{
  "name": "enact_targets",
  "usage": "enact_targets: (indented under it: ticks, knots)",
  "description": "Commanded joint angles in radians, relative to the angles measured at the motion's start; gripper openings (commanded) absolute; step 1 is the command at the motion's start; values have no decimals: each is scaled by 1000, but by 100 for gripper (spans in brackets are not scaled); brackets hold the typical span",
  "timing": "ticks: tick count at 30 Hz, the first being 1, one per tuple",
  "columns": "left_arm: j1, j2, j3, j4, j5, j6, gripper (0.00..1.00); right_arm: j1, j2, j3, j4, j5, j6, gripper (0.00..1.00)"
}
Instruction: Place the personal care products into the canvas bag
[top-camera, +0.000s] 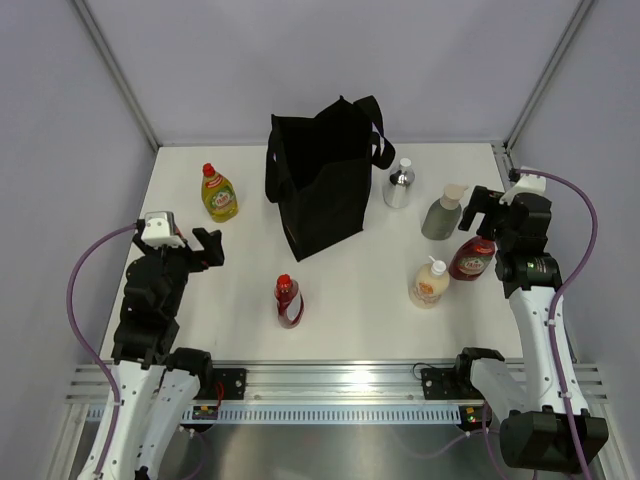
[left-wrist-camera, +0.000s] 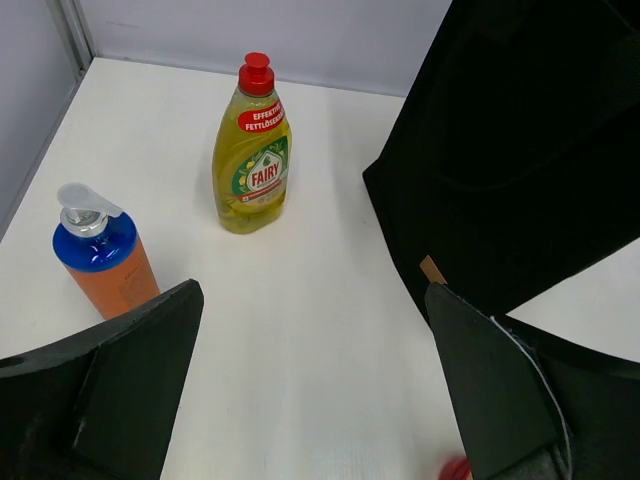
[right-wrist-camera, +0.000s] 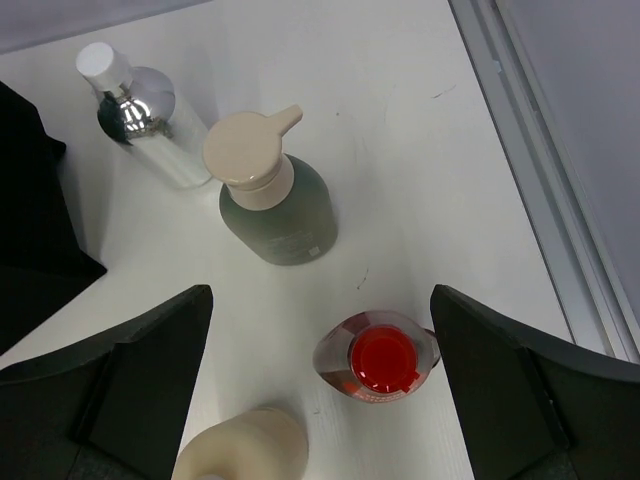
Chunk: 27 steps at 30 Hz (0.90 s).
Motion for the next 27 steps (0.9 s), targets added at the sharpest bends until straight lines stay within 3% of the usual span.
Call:
enact_targets:
  ticks: [1, 4, 5, 8, 11, 17, 23, 27]
  knots:
    - [-8, 20, 18, 46, 25, -25, 99, -5, -17, 47, 40, -67, -63, 99]
    - [-13, 52, 55, 11, 58, -80, 99, -3, -20, 82, -49, -312, -227, 100]
    - [-13, 83, 70, -31, 73, -94, 99, -3, -12, 95, -137, -524, -378, 99]
    - [-14, 143, 135, -148, 165, -154, 99, 0, 32, 130, -392, -894, -727, 99]
    - [-46, 177, 147, -155, 271, -189, 99, -1, 52, 89, -420, -1038, -801, 99]
    - [-114, 121, 97, -156, 284, -208, 99, -1, 48, 36, -386, -1166, -809, 99]
    - [-210, 124, 75, -206, 307, -219, 99, -1, 64, 35, -397, -1129, -814, 99]
    - [-308, 115, 110, -260, 244, -321, 99, -1, 67, 33, -382, -1114, -782, 100]
